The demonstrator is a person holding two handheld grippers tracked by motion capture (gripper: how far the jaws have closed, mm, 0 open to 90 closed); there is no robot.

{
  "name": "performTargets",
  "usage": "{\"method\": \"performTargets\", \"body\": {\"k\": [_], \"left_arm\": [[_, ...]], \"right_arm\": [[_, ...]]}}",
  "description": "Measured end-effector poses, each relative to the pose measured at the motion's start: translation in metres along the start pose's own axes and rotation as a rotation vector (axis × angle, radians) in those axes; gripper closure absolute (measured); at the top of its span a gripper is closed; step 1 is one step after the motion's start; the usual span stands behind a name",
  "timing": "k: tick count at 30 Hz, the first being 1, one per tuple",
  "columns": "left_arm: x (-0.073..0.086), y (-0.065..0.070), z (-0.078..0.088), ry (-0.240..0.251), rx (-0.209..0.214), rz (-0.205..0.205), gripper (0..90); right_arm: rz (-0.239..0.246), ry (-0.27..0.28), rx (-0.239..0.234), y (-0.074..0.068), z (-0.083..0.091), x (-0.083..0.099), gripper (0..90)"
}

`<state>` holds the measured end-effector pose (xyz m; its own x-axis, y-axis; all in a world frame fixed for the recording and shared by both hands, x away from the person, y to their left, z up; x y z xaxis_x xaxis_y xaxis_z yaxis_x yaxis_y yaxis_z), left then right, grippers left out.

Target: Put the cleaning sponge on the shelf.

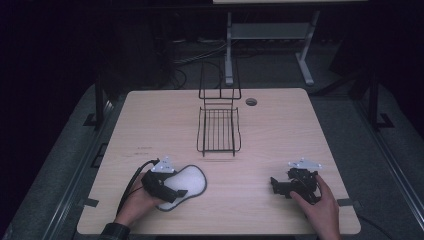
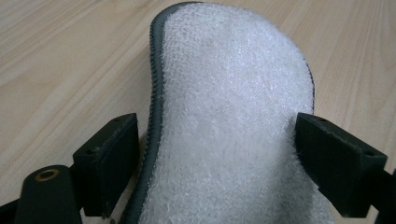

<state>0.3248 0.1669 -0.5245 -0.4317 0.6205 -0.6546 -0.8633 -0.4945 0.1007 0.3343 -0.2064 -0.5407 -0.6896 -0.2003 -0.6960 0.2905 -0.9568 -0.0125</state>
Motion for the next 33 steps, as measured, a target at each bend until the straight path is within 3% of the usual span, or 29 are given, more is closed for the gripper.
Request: {"method": "performTargets", "body": {"k": [10,19,33], "left_arm": [[-0.002,0.003,0.007,-0.010,0.030,-0.049,27.3],[-0.005,0.001,0.014,0.009,0.055,-0.032,34.1],[-0.016,0.006,0.031,0.078,0.113,0.011,57.2]], "right_arm": [[0.000,0.000,0.000,0.000,0.000,0.000,0.0],[0.000,0.000,0.000,0.000,0.000,0.000,0.0],[0.000,0.000,0.000,0.000,0.000,0.000,0.0]]}}
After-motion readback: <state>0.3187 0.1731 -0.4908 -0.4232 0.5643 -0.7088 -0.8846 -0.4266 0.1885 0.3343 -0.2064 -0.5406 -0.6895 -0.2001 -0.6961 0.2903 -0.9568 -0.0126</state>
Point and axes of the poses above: each handheld gripper's, and its own axes: z roughly backward along the jaws, x roughly out of its underside, y roughly to its right, the point moved 8 cm from there along -z, roughly forward along the jaws, and after that the axes turned 1 degree about x, right-handed, at the moved point
